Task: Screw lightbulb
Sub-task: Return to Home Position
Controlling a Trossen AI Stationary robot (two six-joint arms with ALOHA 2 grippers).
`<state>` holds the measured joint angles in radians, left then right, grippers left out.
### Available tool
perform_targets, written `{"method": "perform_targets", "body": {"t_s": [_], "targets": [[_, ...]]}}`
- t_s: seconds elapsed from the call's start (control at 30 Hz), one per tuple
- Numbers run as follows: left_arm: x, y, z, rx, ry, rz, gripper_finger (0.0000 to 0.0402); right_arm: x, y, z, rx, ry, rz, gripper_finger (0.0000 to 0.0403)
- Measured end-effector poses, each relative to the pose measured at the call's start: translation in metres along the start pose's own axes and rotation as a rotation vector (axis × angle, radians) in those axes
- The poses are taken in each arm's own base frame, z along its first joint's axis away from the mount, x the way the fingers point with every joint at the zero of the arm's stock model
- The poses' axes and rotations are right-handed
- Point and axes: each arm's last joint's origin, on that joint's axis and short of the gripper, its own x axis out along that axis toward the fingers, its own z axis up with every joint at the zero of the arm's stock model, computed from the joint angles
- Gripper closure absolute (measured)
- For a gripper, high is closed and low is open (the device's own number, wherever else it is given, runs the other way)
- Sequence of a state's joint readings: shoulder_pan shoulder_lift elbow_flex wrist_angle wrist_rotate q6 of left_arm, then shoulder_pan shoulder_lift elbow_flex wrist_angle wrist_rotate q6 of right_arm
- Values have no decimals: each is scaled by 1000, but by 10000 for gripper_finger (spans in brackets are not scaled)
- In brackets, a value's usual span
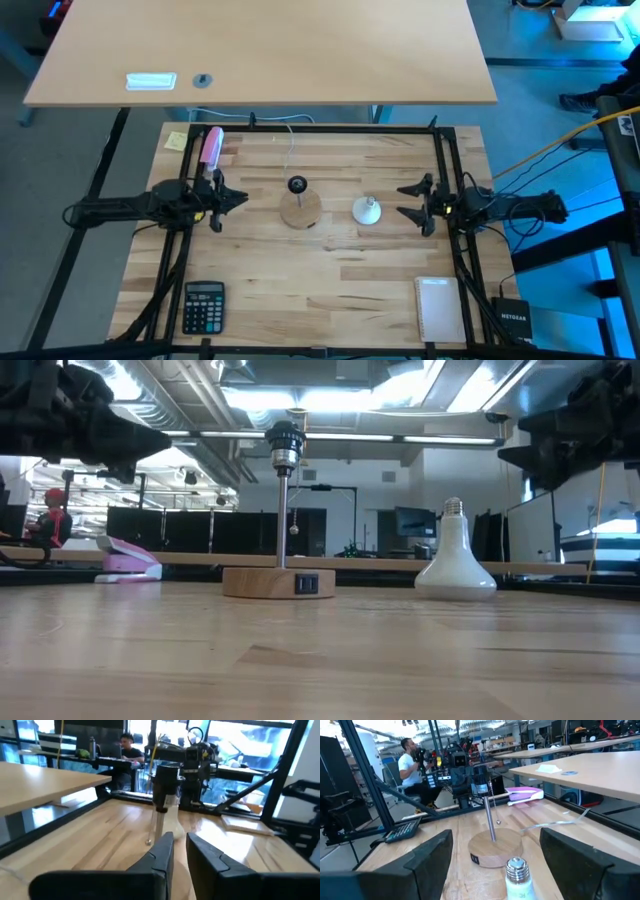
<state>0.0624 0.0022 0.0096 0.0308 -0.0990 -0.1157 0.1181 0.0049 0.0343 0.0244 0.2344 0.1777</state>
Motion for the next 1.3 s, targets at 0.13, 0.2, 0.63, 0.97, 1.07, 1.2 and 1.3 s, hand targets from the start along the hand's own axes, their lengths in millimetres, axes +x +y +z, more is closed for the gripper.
{"method": "perform_targets", "body": {"t_s": [0.13,0.2,0.63,0.97,1.07,1.2,1.3], "targets": [[1,0,-1,22,10,13,359,1,-1,-4,1,-17,0,102],[1,1,0,26,3,23,359,1,-1,-4,-17,-16,-4,102],[1,2,-1,47,12,33,359,2,-1,-6,-48,-1,-17,102],[1,2,-1,47,12,33,359,2,-1,-6,-48,1,-17,102],[1,2,-1,47,12,33,359,2,-1,-6,-48,1,-17,102],[1,2,-1,47,13,33,359,2,-1,-7,-48,2,-17,102],[1,2,-1,47,13,33,359,2,-1,-7,-48,2,-17,102]]}}
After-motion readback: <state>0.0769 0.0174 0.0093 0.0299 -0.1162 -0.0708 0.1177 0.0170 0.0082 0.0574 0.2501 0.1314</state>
